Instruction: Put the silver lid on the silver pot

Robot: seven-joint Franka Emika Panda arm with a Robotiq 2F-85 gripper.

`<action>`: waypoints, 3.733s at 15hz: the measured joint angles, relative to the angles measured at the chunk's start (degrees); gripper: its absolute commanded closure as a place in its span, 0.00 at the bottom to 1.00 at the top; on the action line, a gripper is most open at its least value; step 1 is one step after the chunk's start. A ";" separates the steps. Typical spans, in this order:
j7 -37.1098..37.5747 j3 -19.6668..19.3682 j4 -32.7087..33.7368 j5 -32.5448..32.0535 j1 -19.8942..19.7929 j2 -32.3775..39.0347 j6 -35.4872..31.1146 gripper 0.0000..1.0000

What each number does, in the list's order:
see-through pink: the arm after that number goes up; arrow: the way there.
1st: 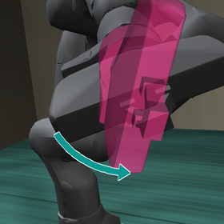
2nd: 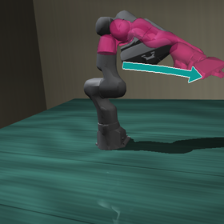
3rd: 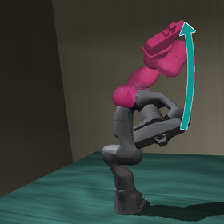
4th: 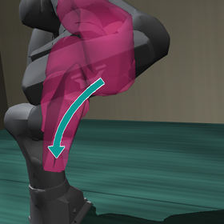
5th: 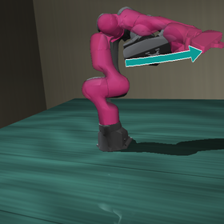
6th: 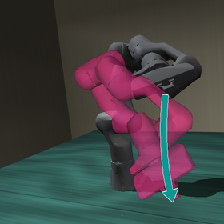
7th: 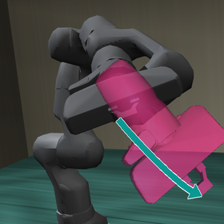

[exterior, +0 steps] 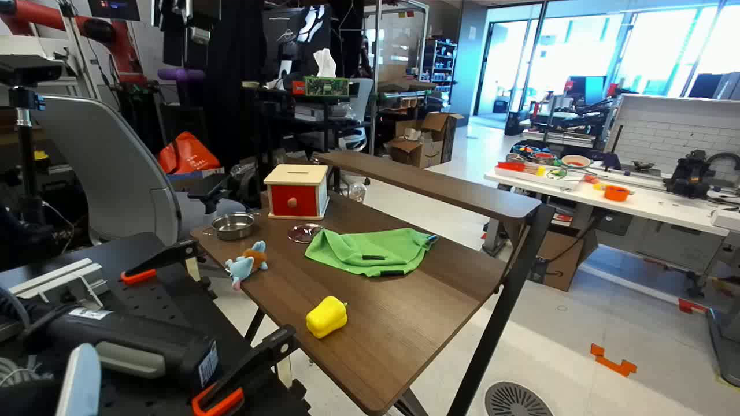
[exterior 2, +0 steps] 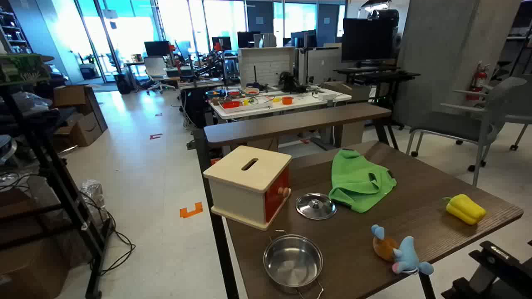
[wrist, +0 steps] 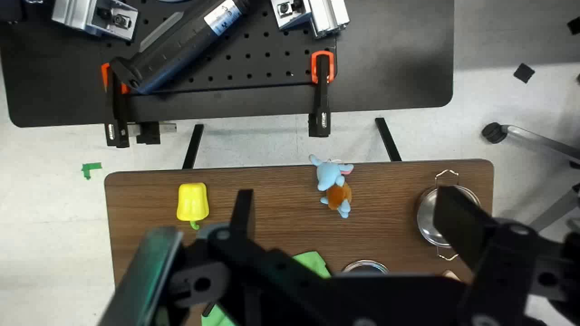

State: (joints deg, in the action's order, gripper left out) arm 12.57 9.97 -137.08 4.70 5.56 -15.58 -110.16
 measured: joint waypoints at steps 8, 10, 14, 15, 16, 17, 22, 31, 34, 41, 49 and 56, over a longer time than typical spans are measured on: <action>-0.24 0.00 -0.03 -0.06 0.01 0.23 0.01 0.00; -1.72 0.05 -0.08 -0.12 0.36 1.36 -0.07 0.00; -3.86 1.25 -0.04 -1.28 2.24 7.78 -5.80 0.00; -4.21 1.68 0.05 -1.98 2.81 10.20 -8.53 0.00; -4.21 2.09 0.17 -3.31 3.29 12.68 -11.77 0.00; -4.08 2.33 0.31 -5.05 3.75 15.13 -15.38 0.00; -1.20 1.54 3.06 -15.90 4.40 26.39 -32.59 0.00; -3.91 -4.54 14.08 -21.90 5.58 43.07 -49.24 0.00; -7.96 -3.76 17.55 -20.69 5.63 47.63 -49.24 0.00; -16.74 -1.48 25.71 -16.89 5.60 56.46 -48.23 0.00; -21.72 -0.59 36.44 -16.46 5.85 65.69 -41.31 0.00; -23.45 -0.57 43.17 -16.47 6.09 70.77 -36.48 0.09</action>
State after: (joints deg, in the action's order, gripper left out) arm -10.88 9.40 -93.91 -11.77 11.65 55.19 -146.64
